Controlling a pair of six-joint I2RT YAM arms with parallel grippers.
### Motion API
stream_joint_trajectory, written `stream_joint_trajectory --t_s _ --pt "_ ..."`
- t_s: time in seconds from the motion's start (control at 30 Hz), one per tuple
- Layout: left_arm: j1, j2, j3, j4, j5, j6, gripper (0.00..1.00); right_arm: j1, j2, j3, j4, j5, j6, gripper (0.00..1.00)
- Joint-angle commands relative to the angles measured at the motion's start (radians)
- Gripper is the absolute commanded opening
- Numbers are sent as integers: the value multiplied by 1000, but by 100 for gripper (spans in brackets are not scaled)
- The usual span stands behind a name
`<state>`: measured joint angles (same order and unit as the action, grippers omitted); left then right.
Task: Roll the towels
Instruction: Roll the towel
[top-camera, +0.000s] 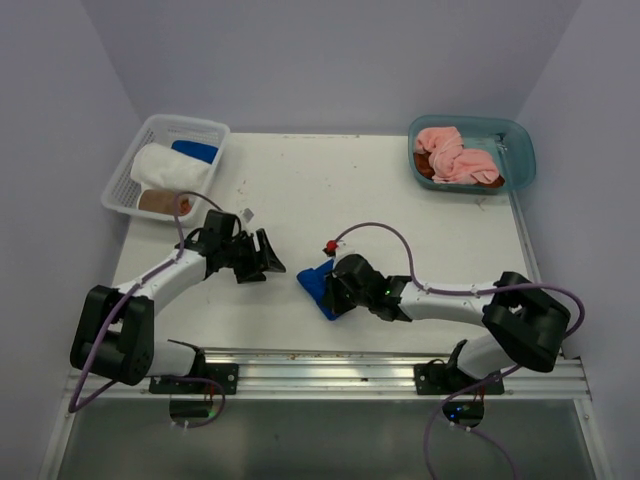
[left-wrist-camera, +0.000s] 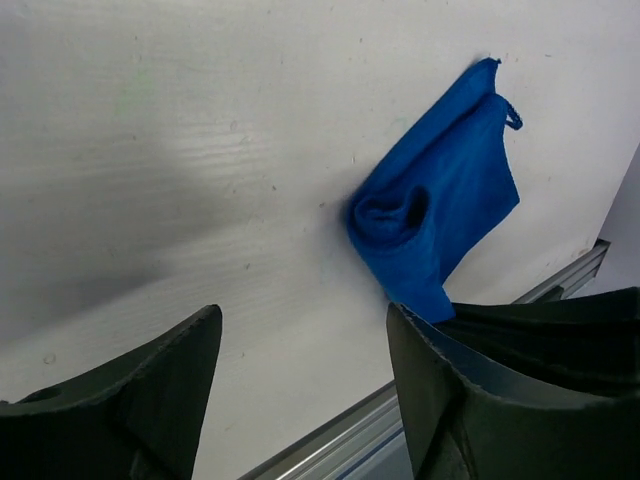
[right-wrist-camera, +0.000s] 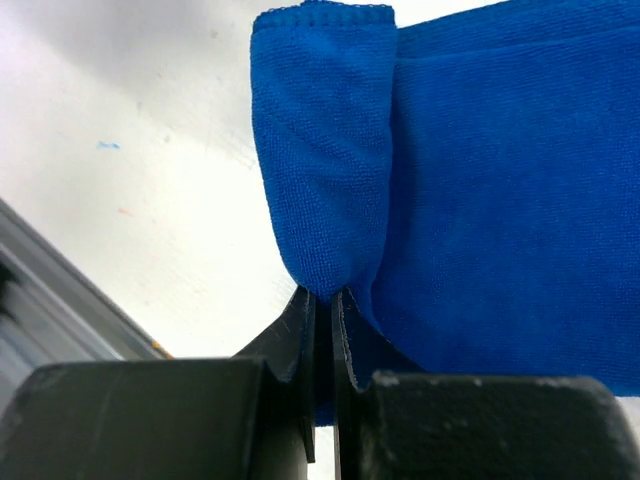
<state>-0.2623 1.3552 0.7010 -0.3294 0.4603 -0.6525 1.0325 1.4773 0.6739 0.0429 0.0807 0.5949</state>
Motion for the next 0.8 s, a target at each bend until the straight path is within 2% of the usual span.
stream_joint_trajectory --t_s 0.0,0.07,0.13,0.17,0.27,0.53,0.77 --pt "-15 -47 -44 102 41 -45 72 -60 -55 -34 135 -197 68 0" --pt "-52 -51 -63 125 41 -67 80 -92 -58 -53 173 -242 91 0" --pt "-84 -50 -69 141 31 -82 82 -115 -51 -71 204 -301 111 0" --pt "-118 -48 -69 153 25 -97 86 -133 -48 -79 239 -318 133 0" --pt "-161 -30 -69 185 21 -121 88 -166 -29 -109 317 -380 181 0" --pt "-192 42 -72 239 34 -150 88 -201 15 -154 408 -444 241 0" --pt "-212 114 -74 297 29 -176 79 -218 54 -169 457 -473 269 0"
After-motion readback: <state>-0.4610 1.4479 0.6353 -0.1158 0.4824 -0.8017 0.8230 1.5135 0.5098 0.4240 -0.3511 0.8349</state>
